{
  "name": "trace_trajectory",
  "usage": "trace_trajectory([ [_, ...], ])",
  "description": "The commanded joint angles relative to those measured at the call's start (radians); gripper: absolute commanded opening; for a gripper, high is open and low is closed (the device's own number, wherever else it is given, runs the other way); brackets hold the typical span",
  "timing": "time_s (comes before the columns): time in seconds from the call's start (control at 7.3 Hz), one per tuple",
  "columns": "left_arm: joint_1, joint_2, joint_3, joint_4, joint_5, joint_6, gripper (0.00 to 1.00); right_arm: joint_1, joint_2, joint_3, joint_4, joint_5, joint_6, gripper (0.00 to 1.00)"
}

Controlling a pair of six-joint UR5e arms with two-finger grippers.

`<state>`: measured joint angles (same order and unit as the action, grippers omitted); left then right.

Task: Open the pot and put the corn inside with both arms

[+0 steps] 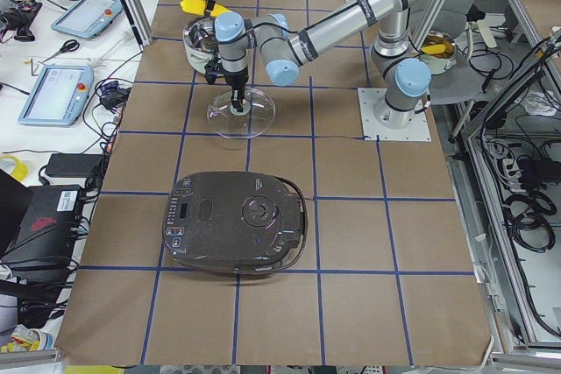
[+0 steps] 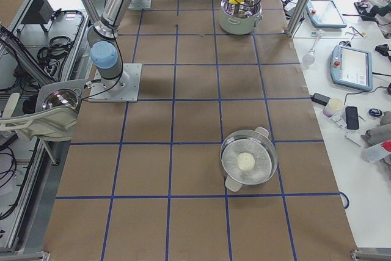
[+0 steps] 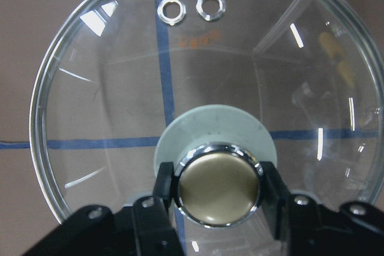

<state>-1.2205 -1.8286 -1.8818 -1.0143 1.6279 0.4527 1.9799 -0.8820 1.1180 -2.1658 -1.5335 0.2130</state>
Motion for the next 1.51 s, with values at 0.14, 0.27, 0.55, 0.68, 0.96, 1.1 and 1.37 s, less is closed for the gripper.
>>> trace_trajectory([
  [0.14,0.078,0.008,-0.153,0.215,-0.059,0.124,0.00,0.008,0.001,0.002,-0.002,0.006,-0.023,1.00],
  [0.27,0.079,-0.010,-0.180,0.329,-0.063,0.123,0.00,0.007,-0.005,0.002,0.001,-0.005,-0.018,1.00],
  [0.55,0.082,-0.017,-0.175,0.332,-0.068,0.124,0.00,-0.034,-0.058,0.005,0.102,-0.008,-0.021,1.00],
  [0.68,0.082,-0.021,-0.174,0.333,-0.068,0.115,0.99,-0.097,-0.139,0.018,0.223,-0.007,-0.026,1.00],
  [0.96,0.061,0.014,-0.116,0.275,-0.063,0.109,1.00,-0.223,-0.263,0.072,0.433,-0.007,-0.036,1.00],
  [1.1,0.041,0.044,-0.020,0.084,-0.066,0.088,1.00,-0.277,-0.332,0.115,0.543,-0.010,-0.040,1.00],
  [1.37,-0.111,0.100,0.239,-0.300,-0.075,-0.082,1.00,-0.369,-0.479,0.254,0.596,-0.011,-0.101,1.00],
])
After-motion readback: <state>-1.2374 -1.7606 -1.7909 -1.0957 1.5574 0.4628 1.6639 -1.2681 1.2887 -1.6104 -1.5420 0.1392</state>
